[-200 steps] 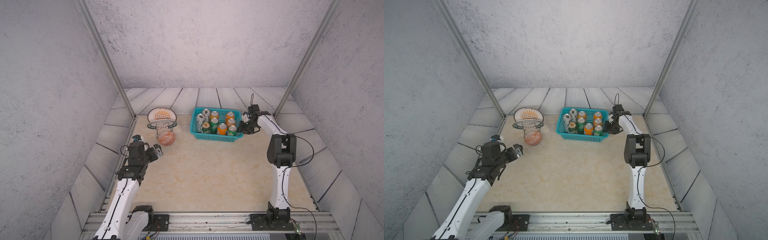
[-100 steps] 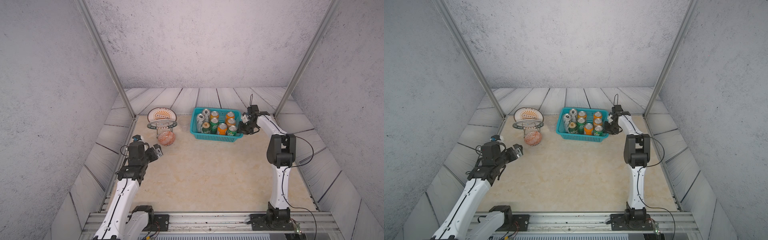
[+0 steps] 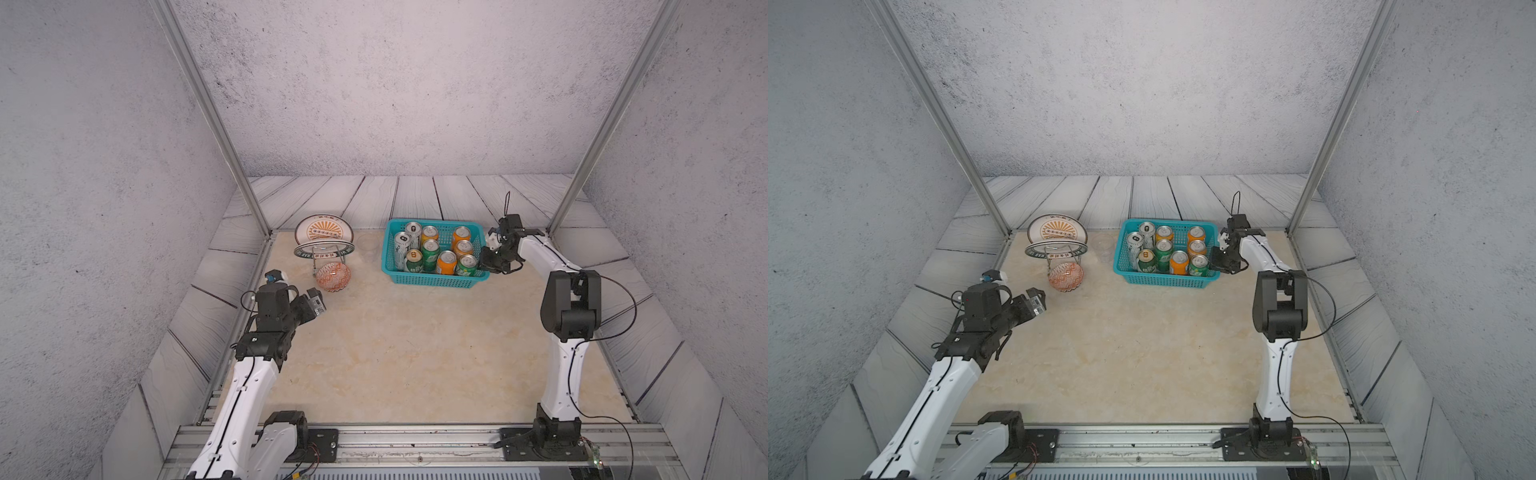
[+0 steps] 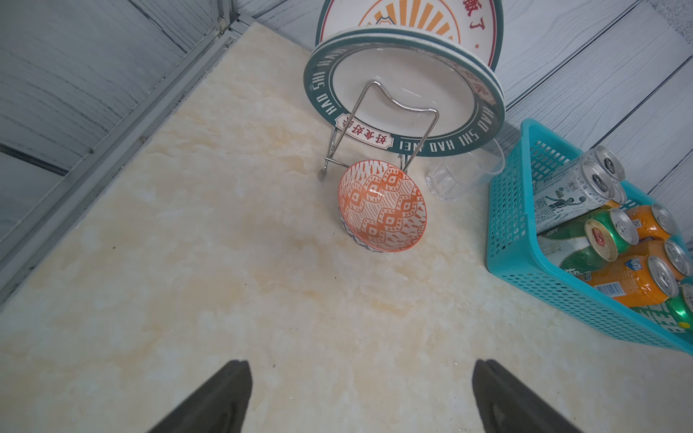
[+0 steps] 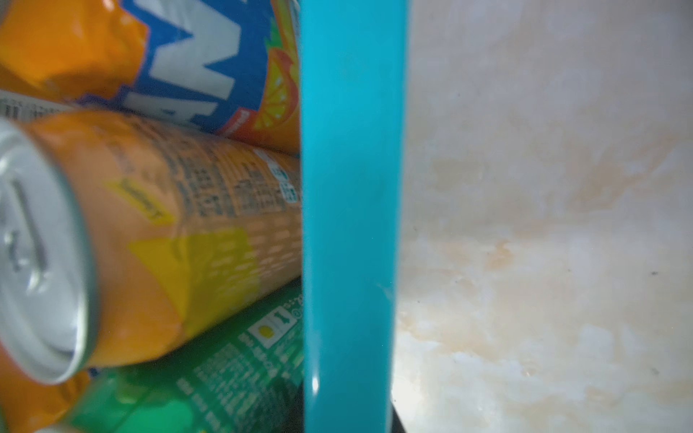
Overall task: Take out the drinks from the basket
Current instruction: Move the basket to the center of the board.
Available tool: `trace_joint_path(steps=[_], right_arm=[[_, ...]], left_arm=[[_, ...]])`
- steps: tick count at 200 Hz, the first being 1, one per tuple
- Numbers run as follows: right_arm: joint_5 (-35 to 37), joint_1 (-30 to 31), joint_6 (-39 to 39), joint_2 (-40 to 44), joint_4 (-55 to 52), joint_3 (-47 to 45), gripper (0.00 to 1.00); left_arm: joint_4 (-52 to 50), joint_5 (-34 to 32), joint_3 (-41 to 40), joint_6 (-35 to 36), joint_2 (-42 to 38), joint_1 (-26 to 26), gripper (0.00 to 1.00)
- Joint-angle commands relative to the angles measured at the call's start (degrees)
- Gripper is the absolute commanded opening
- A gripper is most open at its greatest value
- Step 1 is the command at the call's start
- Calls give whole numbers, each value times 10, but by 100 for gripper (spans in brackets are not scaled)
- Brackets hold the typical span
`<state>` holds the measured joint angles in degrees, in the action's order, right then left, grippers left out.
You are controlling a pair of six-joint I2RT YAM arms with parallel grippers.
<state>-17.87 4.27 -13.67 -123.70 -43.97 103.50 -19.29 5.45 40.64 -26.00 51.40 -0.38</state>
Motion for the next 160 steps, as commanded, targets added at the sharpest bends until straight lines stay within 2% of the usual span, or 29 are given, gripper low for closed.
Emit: trace_joint_path(steps=[1,94,160], right_arm=[[8,2,86,54,-60,-44,13],[-40,11,46,187,24,-237,13],[-40,64,15,266,60,-334,13]], left_arm=[[0,4,2,2,-6,5,99],[1,6,0,2,-8,5,99],[4,8,-1,1,-7,5,99]])
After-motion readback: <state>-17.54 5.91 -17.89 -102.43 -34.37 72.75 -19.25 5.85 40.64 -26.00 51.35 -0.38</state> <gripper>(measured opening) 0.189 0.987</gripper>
